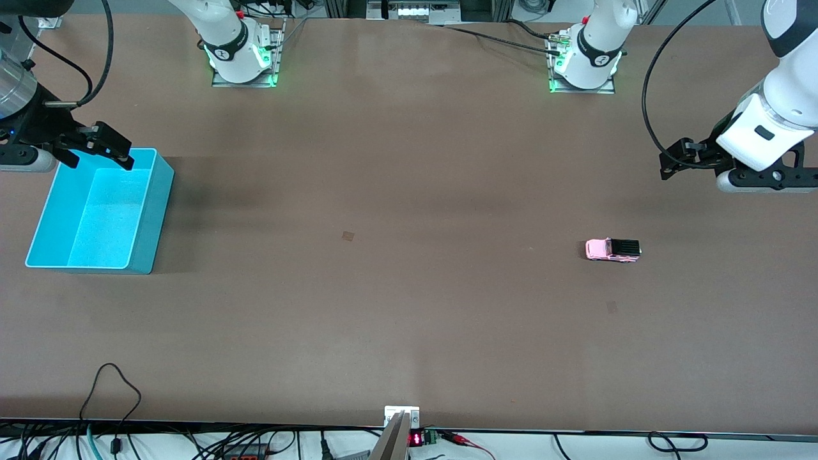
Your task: Wind and store pink jeep toy
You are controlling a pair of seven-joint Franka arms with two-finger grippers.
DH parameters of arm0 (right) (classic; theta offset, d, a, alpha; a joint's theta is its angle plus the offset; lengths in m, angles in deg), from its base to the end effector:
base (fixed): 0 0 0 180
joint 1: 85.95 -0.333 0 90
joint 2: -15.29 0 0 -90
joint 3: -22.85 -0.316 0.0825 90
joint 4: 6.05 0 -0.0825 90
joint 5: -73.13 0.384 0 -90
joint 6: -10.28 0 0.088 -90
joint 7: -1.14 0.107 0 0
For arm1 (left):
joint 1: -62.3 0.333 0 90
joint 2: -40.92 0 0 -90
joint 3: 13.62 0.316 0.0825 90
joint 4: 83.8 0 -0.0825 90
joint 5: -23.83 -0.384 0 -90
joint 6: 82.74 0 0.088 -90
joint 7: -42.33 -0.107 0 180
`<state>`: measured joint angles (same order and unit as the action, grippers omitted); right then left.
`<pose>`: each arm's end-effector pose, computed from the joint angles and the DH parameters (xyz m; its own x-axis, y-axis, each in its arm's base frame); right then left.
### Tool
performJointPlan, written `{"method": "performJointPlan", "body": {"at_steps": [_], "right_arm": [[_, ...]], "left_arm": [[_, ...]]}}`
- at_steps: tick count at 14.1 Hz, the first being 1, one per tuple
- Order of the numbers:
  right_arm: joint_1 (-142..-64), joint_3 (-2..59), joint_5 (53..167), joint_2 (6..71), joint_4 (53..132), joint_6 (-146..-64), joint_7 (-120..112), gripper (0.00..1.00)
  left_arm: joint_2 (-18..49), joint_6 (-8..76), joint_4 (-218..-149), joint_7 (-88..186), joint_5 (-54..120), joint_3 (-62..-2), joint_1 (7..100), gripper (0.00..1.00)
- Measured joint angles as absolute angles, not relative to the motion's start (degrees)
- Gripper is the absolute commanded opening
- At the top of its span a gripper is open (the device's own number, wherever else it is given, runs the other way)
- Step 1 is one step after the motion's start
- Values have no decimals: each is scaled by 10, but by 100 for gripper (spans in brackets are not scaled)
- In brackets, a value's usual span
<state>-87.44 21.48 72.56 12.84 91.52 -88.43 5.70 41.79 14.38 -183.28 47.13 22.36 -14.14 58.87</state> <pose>0.5526 0.0269 0.5989 0.9976 -0.0282 0.0633 -0.0286 -0.9996 0.0059 0.5538 -0.0358 0.5651 0.9996 0.0117 -0.0238 0.0110 -0.9996 -0.0276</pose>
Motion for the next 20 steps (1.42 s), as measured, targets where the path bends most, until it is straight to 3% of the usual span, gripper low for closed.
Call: {"method": "performJointPlan", "body": {"at_steps": [13, 20], "right_arm": [[-874, 215, 726, 130, 908, -884, 57, 100], [-873, 215, 726, 141, 907, -884, 57, 100]], "left_arm": [[416, 132, -1833, 471, 224, -141, 589, 100], [402, 36, -1818, 449, 226, -143, 585, 100]]}}
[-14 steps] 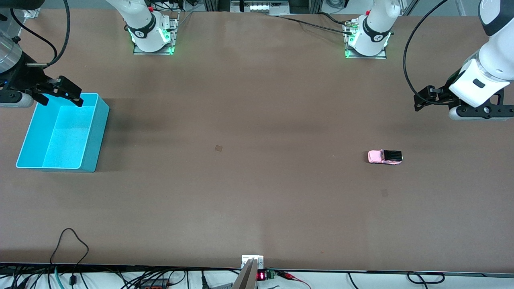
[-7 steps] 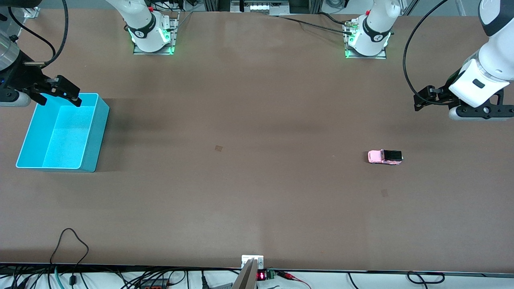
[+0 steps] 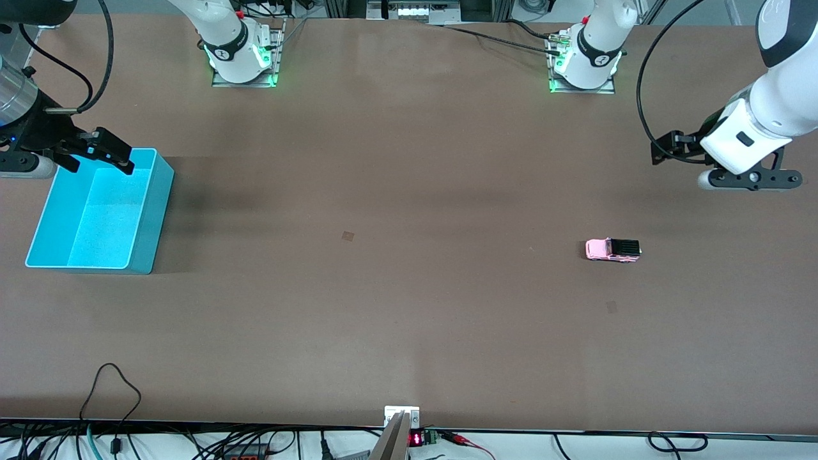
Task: Wind and store pink jeep toy
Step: 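Lower the left gripper onto the pink toy jeep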
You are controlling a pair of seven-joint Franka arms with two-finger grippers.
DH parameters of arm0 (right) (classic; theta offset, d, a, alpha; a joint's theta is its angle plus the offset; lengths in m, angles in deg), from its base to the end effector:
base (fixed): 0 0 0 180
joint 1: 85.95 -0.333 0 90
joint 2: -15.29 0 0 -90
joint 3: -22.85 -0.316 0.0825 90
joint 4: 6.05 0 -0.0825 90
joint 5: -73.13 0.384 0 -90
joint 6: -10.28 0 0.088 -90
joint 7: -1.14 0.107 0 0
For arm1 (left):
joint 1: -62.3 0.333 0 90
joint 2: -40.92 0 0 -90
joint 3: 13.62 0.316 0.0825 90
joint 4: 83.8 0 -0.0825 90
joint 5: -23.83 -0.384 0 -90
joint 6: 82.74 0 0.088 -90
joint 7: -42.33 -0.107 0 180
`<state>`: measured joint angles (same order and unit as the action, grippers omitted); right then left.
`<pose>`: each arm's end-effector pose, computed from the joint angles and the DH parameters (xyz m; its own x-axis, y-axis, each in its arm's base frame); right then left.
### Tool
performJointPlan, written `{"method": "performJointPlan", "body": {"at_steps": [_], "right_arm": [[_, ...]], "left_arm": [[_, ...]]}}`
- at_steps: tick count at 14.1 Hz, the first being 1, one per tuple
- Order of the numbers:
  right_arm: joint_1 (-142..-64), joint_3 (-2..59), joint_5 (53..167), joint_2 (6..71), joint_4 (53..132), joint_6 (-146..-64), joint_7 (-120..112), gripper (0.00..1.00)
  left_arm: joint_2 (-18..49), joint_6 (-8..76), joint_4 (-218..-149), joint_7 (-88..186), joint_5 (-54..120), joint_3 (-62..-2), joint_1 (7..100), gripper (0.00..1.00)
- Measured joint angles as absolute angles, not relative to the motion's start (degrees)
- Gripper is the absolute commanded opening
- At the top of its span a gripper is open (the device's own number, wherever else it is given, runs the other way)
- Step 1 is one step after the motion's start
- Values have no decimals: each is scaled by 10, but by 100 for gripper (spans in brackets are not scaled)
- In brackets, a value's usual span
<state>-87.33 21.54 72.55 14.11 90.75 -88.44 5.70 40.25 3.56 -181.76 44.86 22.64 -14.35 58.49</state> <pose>0.5593 0.0255 0.5930 0.9980 -0.0311 0.0547 -0.0315 -0.9995 0.0062 0.5398 -0.0405 0.5487 0.9767 -0.0320 -0.2124 -0.0392 -0.9988 -0.0298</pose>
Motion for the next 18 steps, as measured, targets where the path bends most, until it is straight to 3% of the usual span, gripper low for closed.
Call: {"method": "performJointPlan", "body": {"at_steps": [6, 11, 18], "right_arm": [[-872, 215, 725, 141, 907, -884, 57, 100], [-872, 215, 725, 141, 901, -885, 57, 100], [-871, 216, 725, 141, 897, -885, 57, 100]], "left_arm": [[389, -8, -1815, 232, 226, -144, 586, 100], [336, 4, -1818, 35, 226, -142, 590, 100], [238, 279, -1894, -244, 215, -140, 610, 100]]}}
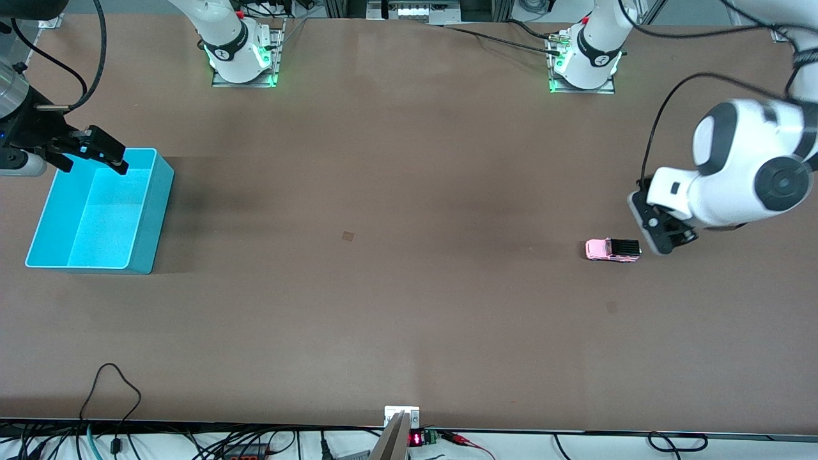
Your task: Wind and store pink jeep toy
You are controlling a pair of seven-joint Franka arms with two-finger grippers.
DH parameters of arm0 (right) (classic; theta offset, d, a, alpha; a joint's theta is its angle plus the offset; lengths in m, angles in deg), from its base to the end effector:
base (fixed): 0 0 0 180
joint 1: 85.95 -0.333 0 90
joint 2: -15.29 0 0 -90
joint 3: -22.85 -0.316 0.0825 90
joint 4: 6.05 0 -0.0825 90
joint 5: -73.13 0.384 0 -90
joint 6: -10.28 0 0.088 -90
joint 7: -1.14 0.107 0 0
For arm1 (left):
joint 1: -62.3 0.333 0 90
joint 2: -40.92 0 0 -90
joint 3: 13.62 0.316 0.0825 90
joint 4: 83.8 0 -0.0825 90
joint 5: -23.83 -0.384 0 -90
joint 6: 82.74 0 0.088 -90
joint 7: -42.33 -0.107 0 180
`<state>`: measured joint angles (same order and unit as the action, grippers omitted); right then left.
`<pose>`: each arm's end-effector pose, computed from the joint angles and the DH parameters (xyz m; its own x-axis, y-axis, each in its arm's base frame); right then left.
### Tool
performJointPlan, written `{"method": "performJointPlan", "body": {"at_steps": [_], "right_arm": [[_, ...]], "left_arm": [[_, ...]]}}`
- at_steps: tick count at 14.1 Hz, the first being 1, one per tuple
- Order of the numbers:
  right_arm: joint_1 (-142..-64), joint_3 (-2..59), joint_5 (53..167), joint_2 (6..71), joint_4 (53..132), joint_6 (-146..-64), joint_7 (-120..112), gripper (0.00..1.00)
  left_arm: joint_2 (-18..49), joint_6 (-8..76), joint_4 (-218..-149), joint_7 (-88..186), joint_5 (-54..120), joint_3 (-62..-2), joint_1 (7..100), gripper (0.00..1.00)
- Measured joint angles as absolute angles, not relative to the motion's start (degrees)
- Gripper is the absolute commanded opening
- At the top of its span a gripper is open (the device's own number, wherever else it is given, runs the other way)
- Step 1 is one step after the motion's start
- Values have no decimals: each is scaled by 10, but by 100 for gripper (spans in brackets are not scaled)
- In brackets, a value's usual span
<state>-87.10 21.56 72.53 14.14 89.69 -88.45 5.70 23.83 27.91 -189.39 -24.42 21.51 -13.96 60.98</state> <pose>0.5605 0.0230 0.6017 0.9967 -0.0355 0.0728 -0.0360 -0.9993 0.0051 0.6031 -0.0145 0.3500 0.3393 -0.9340 -0.1121 -0.9177 -0.3548 0.1789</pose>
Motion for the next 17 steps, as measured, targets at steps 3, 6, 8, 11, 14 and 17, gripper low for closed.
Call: {"method": "performJointPlan", "body": {"at_steps": [3, 6, 8, 11, 14, 17], "right_arm": [[-871, 216, 725, 141, 897, -885, 57, 100], [-870, 216, 725, 141, 897, -885, 57, 100], [-870, 217, 725, 141, 896, -885, 57, 100], [-870, 220, 725, 141, 895, -885, 57, 100], [-870, 220, 725, 141, 895, -885, 57, 100], [-870, 221, 725, 141, 895, -885, 57, 100]], "left_arm": [[190, 360, -1907, -345, 215, -138, 614, 100], [163, 464, -1948, -402, 206, -138, 621, 100], [160, 522, -1986, -415, 190, -138, 623, 100], [159, 580, -2025, -421, 186, -138, 623, 100], [152, 617, -2043, -440, 185, -138, 626, 45], [144, 633, -2044, -465, 185, -138, 637, 20]]}}
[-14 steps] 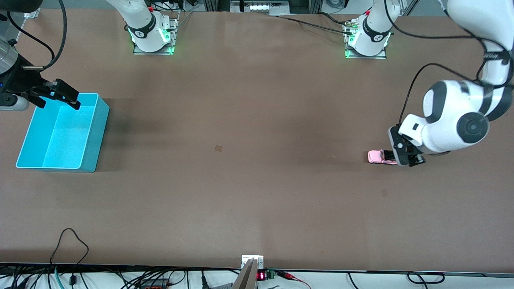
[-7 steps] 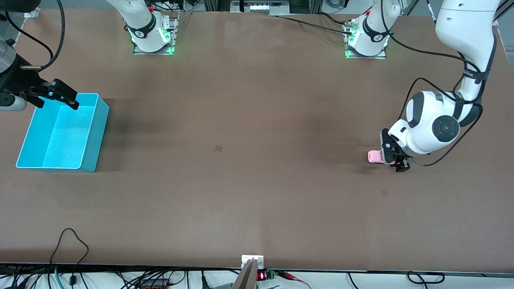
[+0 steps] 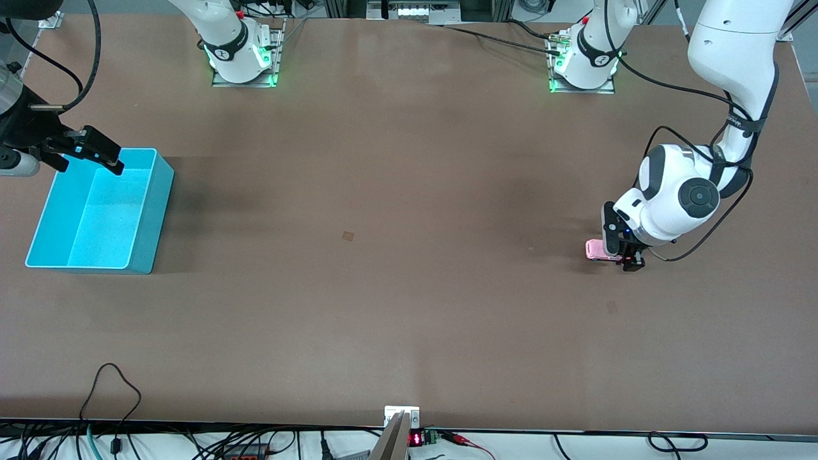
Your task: Wind and store pink jeep toy
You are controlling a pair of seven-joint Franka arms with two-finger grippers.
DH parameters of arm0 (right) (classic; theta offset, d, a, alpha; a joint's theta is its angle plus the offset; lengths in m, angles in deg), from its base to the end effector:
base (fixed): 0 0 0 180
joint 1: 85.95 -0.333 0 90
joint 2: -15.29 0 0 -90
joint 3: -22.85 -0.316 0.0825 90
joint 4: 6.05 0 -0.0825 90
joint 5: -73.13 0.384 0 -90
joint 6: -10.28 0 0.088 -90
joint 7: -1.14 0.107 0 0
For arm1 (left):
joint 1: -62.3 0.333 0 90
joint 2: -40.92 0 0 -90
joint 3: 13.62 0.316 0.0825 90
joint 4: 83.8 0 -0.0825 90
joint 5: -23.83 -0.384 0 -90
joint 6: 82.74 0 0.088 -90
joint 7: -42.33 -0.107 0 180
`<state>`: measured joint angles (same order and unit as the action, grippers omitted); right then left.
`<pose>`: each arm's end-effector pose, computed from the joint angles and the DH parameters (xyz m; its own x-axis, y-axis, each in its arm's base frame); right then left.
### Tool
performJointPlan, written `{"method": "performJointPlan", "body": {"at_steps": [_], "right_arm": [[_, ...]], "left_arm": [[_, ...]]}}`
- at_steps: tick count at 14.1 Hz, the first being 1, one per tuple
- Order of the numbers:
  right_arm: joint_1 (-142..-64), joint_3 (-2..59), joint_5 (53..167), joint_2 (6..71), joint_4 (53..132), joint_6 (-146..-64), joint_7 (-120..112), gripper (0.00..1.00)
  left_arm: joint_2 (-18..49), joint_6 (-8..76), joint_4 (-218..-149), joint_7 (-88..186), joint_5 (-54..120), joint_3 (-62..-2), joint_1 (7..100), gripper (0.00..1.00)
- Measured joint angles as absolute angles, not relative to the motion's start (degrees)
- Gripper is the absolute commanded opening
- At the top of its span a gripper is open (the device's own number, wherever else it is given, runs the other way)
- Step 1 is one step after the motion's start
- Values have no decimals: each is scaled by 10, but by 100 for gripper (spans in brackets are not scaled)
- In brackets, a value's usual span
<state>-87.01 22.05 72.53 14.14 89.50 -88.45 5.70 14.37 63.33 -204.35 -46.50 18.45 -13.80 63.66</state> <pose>0.5609 0.0173 0.6033 0.9961 -0.0456 0.0761 -0.0461 -0.9989 0.0047 0.5788 0.0107 0.1926 -0.0375 -0.9980 -0.0499 -0.9992 0.0366 0.0188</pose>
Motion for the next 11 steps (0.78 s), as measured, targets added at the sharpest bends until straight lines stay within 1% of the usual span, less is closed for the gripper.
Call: {"method": "performJointPlan", "body": {"at_steps": [1, 2, 11], "right_arm": [[-870, 221, 725, 141, 895, -885, 57, 100], [-870, 221, 725, 141, 895, -885, 57, 100], [-870, 221, 725, 141, 895, -885, 57, 100]], "left_arm": [[143, 634, -2043, -469, 184, -138, 638, 12], [143, 636, -2043, -470, 184, -138, 638, 11], [142, 632, -2042, -471, 184, -137, 648, 10]]}}
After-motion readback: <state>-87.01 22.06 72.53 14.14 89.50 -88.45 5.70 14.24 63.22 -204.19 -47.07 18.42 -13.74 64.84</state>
